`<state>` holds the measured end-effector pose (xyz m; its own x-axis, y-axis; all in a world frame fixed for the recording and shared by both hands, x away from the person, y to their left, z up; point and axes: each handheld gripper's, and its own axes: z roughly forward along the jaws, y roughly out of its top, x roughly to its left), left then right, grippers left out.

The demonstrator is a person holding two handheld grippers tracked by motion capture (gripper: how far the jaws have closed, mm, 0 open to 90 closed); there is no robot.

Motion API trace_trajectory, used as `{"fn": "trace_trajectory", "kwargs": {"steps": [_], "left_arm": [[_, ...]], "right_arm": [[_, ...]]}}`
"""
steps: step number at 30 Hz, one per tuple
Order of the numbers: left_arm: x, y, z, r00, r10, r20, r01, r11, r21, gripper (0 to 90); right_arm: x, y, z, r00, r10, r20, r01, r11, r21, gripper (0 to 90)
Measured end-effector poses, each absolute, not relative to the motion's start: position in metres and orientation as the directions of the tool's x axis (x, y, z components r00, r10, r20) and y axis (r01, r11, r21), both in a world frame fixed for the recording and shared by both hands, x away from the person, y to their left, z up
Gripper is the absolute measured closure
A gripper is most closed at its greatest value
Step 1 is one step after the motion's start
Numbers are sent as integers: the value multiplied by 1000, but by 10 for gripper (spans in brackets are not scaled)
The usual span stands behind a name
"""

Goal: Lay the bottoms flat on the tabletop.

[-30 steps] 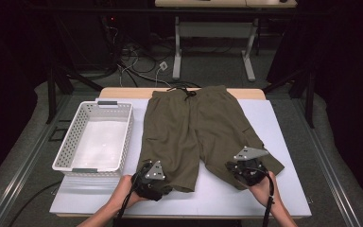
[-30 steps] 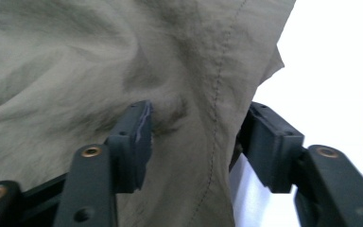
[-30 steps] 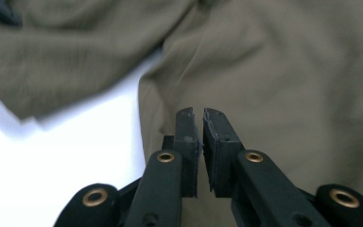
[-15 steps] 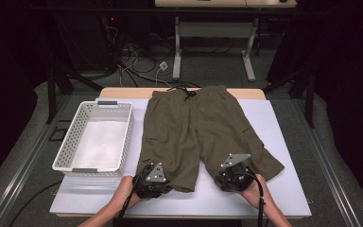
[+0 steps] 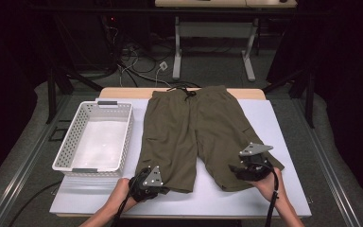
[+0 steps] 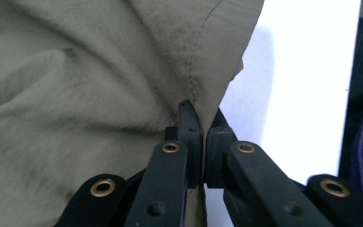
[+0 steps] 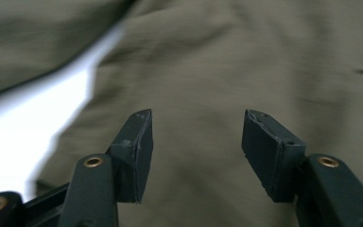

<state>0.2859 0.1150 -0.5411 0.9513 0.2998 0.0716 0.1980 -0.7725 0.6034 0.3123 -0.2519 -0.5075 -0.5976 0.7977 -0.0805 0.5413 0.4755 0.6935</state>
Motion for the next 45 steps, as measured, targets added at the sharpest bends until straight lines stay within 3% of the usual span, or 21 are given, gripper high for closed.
{"fn": "trace_trajectory", "kwargs": {"steps": [4, 8, 14, 22, 26, 29, 31, 35, 39, 45], "left_arm": [[288, 111, -536, 943, 325, 73, 213, -757, 618, 561], [290, 106, -528, 938, 339, 69, 213, -723, 657, 406], [289, 92, -523, 944, 320, 78, 185, -710, 679, 368], [286, 88, -521, 953, 295, 63, 176, -714, 678, 340], [288, 86, -522, 953, 299, 58, 183, -714, 676, 331], [291, 79, -530, 960, 277, 46, 178, -729, 661, 387], [293, 74, -535, 960, 273, 65, 172, -755, 633, 479], [293, 70, -548, 962, 266, 57, 176, -768, 616, 659], [292, 72, -549, 962, 269, 49, 180, -759, 625, 779], [289, 74, -548, 963, 268, 34, 184, -744, 643, 866]], "right_arm": [[321, -279, -504, -510, 854, -100, 567, 421, 708, 477], [328, -305, -505, -399, 908, -130, 599, 365, 712, 512], [336, -333, -514, -271, 951, -152, 653, 297, 696, 553], [350, -351, -537, -225, 973, -57, 755, 211, 621, 527], [354, -350, -544, -239, 971, -31, 766, 208, 609, 668], [353, -347, -544, -257, 966, -29, 763, 221, 608, 787], [352, -345, -543, -255, 966, -37, 765, 226, 603, 881], [347, -344, -539, -242, 965, -100, 776, 255, 577, 898], [340, -344, -532, -226, 964, -138, 786, 264, 559, 900], [330, -349, -527, -216, 963, -160, 810, 268, 521, 900]]}}
